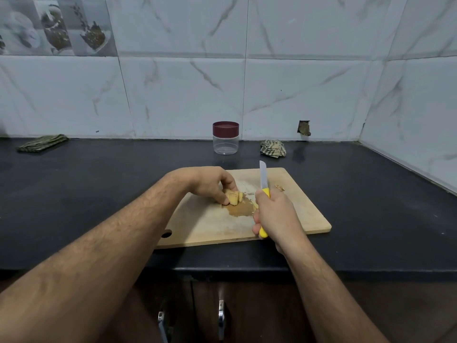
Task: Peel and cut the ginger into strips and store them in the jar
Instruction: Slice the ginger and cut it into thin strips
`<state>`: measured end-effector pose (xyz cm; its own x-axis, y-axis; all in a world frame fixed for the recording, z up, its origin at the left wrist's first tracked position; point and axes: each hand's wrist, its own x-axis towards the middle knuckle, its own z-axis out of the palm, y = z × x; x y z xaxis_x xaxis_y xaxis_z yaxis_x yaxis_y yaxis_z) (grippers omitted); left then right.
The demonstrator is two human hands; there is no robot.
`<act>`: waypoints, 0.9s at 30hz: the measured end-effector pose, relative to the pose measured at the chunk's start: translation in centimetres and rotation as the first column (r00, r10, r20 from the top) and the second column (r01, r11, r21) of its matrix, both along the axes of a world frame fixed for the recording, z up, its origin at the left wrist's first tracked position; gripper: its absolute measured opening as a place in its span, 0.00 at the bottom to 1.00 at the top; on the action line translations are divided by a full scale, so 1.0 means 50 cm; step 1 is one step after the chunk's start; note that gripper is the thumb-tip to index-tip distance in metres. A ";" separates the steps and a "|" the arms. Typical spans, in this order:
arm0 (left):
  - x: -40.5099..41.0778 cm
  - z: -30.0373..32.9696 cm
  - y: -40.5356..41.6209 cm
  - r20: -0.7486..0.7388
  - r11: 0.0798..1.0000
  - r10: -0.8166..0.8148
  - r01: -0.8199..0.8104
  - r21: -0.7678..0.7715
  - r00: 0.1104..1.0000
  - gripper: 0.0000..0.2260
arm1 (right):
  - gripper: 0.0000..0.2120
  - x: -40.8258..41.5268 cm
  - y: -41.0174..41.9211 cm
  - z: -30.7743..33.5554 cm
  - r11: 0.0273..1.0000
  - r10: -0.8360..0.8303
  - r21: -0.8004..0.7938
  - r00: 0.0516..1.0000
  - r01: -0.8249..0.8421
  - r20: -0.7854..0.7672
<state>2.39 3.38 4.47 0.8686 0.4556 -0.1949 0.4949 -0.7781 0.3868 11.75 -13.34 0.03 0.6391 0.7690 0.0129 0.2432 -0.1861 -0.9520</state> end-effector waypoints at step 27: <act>-0.034 -0.023 0.010 0.422 0.950 0.278 -0.313 0.016 0.863 0.03 | 0.13 -0.003 0.005 -0.002 0.999 0.019 -0.037 0.991 -0.015 0.136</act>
